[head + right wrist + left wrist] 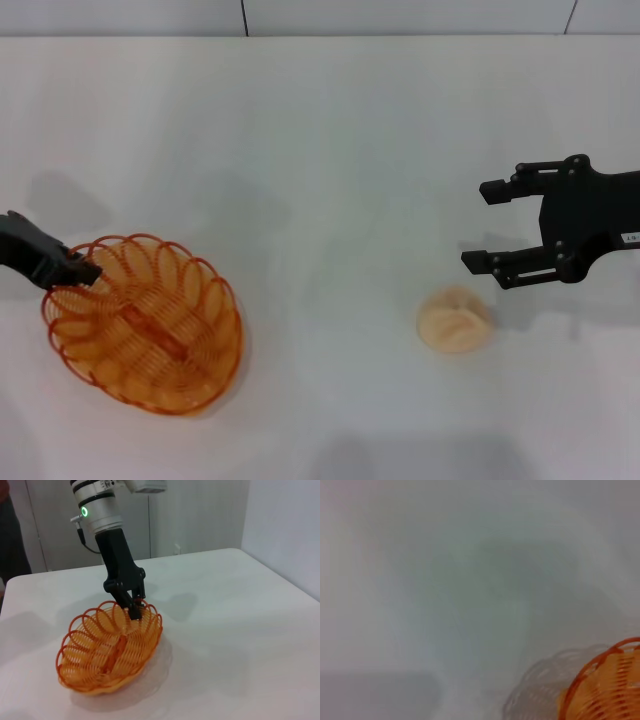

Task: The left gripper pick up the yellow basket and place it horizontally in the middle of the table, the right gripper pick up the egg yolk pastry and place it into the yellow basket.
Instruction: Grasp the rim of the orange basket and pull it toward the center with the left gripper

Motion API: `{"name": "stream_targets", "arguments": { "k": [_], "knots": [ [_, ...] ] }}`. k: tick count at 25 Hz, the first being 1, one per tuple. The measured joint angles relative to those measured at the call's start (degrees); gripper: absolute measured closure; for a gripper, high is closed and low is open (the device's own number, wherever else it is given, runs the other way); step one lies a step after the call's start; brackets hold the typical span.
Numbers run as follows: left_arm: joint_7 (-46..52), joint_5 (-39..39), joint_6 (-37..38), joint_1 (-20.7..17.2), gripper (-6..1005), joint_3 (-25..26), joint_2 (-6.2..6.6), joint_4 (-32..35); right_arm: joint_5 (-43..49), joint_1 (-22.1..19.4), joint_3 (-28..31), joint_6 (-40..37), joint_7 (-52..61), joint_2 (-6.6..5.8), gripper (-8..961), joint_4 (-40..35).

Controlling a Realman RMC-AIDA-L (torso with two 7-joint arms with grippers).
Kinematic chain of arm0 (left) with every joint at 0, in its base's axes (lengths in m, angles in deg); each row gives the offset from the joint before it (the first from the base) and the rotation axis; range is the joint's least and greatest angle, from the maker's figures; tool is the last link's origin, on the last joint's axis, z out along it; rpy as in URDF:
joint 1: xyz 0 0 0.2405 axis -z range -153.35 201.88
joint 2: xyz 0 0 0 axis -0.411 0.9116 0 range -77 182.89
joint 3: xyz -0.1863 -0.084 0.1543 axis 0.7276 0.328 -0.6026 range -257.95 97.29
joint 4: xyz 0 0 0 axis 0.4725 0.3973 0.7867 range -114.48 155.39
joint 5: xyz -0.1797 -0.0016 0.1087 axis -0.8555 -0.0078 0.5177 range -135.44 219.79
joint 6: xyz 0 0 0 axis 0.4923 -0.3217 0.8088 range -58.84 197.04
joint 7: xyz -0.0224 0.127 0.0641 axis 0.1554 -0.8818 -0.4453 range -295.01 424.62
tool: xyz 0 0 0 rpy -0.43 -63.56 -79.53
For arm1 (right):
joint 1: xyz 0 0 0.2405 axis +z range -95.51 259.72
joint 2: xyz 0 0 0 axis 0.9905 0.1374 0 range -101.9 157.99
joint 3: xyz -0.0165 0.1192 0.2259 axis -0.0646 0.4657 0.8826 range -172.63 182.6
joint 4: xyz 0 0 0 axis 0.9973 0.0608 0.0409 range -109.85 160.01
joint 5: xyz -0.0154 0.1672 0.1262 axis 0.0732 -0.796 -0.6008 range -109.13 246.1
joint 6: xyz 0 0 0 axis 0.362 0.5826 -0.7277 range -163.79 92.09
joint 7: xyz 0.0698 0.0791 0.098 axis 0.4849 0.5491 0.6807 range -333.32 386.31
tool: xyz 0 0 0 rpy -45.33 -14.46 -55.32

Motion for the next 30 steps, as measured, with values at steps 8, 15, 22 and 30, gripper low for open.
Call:
{"name": "stream_targets", "arguments": {
  "k": [8,15,22,30],
  "knots": [
    [1.7,-6.9,3.3,-0.6,885,0.4,-0.53,2.8,0.0,0.0,0.0,0.6,0.0,0.00,169,0.4],
    [8.8,-7.6,5.8,-0.4,914,0.2,-1.38,6.7,0.0,0.1,0.0,0.9,0.0,0.00,169,0.6],
    [21.1,-7.5,5.3,0.3,914,-0.1,-1.55,6.9,0.0,0.1,0.0,1.4,0.0,0.00,169,0.8],
    [32.1,-7.3,1.9,1.4,915,-0.1,-1.69,6.8,0.0,0.2,0.1,1.5,-0.2,0.00,168,0.8]
  ]
}}
